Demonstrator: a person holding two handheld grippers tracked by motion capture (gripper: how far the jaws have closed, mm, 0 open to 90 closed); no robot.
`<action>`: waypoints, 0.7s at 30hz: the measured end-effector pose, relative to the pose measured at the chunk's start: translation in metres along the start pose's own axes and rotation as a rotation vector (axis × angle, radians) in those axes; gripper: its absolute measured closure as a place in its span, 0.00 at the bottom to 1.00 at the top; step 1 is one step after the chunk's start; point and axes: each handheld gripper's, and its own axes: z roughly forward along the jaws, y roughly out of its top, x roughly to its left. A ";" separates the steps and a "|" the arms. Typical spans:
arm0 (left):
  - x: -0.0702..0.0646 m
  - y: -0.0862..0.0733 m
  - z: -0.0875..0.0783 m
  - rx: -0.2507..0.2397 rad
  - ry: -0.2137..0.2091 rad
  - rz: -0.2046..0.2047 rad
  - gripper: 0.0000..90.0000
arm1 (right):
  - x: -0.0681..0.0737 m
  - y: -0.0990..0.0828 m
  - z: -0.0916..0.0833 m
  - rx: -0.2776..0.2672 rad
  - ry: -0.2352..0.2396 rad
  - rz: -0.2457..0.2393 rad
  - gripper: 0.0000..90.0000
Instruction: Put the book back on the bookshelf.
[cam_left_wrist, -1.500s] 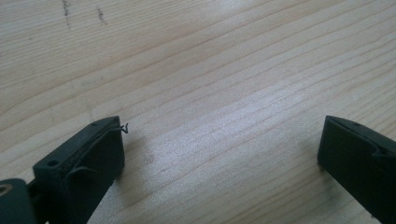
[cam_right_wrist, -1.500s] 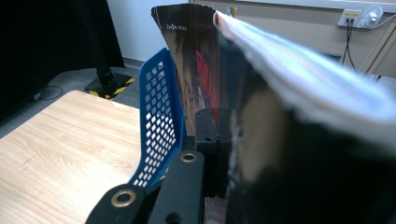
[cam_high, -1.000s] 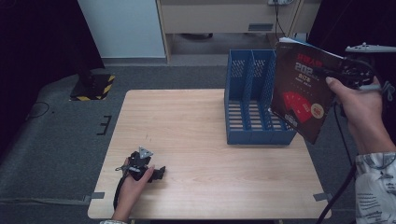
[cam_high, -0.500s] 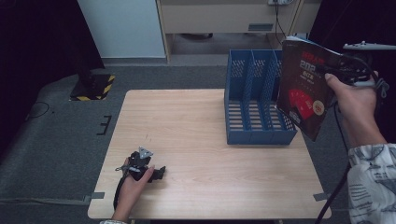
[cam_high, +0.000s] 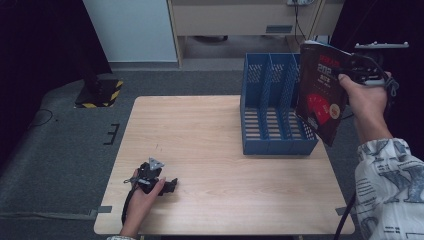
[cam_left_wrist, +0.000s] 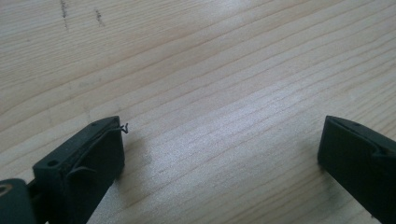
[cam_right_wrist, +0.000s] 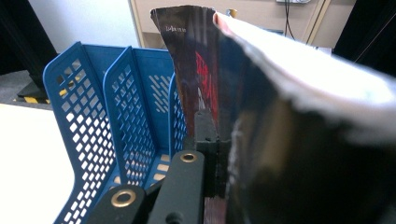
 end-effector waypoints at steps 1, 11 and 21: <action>0.000 0.000 0.000 0.000 0.000 0.000 0.00 | 0.000 0.000 0.001 -0.001 -0.001 0.002 0.97; -0.001 0.000 0.000 0.001 -0.001 0.002 0.00 | 0.001 -0.001 0.016 -0.016 -0.021 0.020 0.97; -0.001 0.000 0.000 0.002 -0.002 0.003 0.00 | 0.005 -0.001 0.025 -0.017 -0.014 0.025 0.97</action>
